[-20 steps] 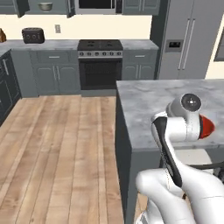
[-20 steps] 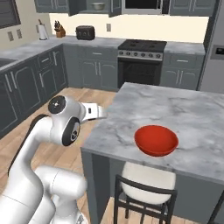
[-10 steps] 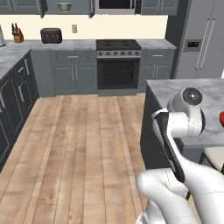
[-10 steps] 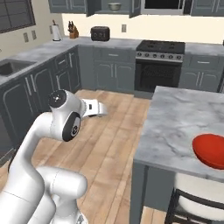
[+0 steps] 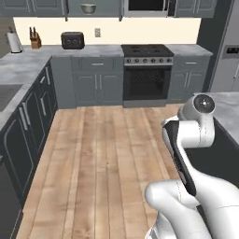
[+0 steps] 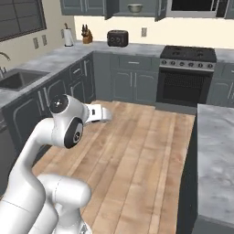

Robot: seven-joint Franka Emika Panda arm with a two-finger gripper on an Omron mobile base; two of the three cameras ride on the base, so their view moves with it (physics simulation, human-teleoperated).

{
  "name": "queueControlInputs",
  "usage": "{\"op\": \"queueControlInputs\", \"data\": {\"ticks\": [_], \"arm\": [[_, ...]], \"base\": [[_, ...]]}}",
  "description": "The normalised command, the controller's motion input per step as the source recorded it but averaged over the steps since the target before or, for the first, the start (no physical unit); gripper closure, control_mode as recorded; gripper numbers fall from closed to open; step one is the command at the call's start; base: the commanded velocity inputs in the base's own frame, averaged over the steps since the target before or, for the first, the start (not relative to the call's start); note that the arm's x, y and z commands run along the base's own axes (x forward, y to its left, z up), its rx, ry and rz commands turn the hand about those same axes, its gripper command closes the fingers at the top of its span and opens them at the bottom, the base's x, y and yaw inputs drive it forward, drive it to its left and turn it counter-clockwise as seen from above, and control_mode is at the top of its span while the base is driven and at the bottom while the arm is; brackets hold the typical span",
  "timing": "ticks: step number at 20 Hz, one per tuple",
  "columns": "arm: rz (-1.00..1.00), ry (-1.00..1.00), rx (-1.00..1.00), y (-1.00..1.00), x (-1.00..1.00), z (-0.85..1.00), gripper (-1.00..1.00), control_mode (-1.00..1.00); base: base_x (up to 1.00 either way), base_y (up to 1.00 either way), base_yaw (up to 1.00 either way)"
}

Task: Pick up the bowls from the cabinet and place each bowl in front of a stool on the dining counter.

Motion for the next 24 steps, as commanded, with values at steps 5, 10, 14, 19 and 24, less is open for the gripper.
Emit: {"op": "queueControlInputs", "data": {"ticks": [5, 10, 14, 19, 24], "arm": [[0.00, 0.00, 0.00, 0.00, 0.00, 0.00, -1.00, 1.00], [0.00, 0.00, 0.00, 0.00, 0.00, 0.00, -1.00, 1.00], [0.00, 0.00, 0.00, 0.00, 0.00, 0.00, -1.00, 1.00], [0.00, 0.00, 0.00, 0.00, 0.00, 0.00, -1.00, 1.00], [0.00, 0.00, 0.00, 0.00, 0.00, 0.00, -1.00, 1.00]], "base": [[1.00, 0.18, 0.00], [1.00, 0.22, 0.00], [1.00, 0.36, 0.00], [1.00, 0.41, 0.00], [1.00, 0.36, 0.00]]}}
